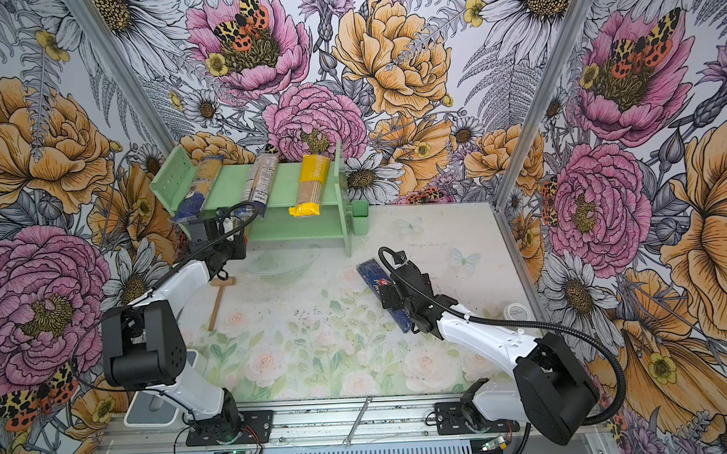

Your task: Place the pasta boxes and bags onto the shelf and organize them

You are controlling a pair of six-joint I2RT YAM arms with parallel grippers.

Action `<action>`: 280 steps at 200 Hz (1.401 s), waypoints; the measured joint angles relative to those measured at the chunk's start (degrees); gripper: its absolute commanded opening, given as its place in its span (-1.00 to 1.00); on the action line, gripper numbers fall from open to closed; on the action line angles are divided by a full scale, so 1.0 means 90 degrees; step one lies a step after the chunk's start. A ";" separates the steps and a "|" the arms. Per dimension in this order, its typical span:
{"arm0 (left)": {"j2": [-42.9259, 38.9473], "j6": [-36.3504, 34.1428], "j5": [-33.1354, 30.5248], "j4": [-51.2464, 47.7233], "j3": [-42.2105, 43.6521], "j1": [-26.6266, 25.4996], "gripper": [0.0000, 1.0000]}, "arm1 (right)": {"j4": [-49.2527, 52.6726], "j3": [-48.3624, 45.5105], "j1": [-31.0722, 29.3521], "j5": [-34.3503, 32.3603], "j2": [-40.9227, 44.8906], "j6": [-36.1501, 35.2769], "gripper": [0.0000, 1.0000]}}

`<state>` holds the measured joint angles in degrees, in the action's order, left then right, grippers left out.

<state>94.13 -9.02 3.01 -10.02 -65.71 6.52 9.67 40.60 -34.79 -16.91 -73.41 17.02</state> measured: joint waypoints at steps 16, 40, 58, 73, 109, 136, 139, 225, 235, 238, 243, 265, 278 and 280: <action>0.0002 0.0000 0.0000 0.0000 0.0000 0.0000 -0.78 | 0.0000 0.0000 0.0000 0.0000 0.0000 0.0010 0.99; 0.0002 -0.0005 0.0000 0.0000 0.0000 0.0000 -0.71 | 0.0000 0.0000 0.0000 0.0000 0.0000 0.0010 0.99; 0.0002 -0.0019 0.0000 0.0000 0.0000 0.0000 -0.56 | 0.0000 0.0000 0.0000 0.0000 0.0000 0.0010 0.99; 0.0002 -0.0024 0.0000 0.0000 0.0000 0.0000 -0.52 | 0.0000 0.0000 0.0000 0.0000 0.0000 0.0010 0.99; 0.0002 -0.0049 0.0000 0.0002 0.0000 0.0000 -0.41 | 0.0000 0.0000 0.0000 0.0000 0.0000 0.0010 0.99; 0.0002 -0.0049 0.0000 0.0078 0.0000 0.0000 -0.37 | 0.0000 0.0000 0.0000 0.0000 0.0000 0.0010 0.99; 0.0002 -0.0051 0.0000 0.0102 -0.0002 0.0000 -0.37 | 0.0000 0.0000 0.0000 0.0000 0.0000 0.0010 0.99; 0.0002 -0.0078 0.0000 0.0452 -0.0002 0.0000 -0.27 | 0.0000 0.0000 0.0000 -0.0002 0.0000 0.0007 0.99; 0.0002 -0.0102 0.0000 0.0466 -0.0002 0.0000 -0.26 | 0.0000 0.0000 0.0000 -0.0005 0.0000 0.0007 0.99; 0.0000 -0.0114 0.0000 0.0474 -0.0002 0.0000 -0.26 | 0.0000 0.0000 0.0000 -0.0005 0.0000 0.0007 0.99; 0.0000 -0.0119 0.0000 0.0481 -0.0002 0.0000 -0.26 | 0.0000 0.0000 0.0000 -0.0007 0.0000 0.0007 0.99; -0.0007 -0.0168 -0.0002 0.0510 0.0005 0.0000 -0.26 | 0.0000 0.0000 0.0000 -0.0029 0.0002 0.0005 0.99; -0.0022 -0.0170 -0.0002 0.0563 0.0034 0.0000 -0.25 | 0.0000 0.0000 0.0000 -0.0036 0.0027 0.0000 0.99; -0.0032 -0.0168 -0.0002 0.0576 0.0044 0.0000 -0.25 | 0.0000 0.0000 0.0000 -0.0039 0.0029 -0.0005 0.99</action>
<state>93.84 -10.52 2.98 -4.84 -65.32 6.52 9.67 40.60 -34.79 -17.26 -73.14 16.97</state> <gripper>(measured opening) 0.373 0.996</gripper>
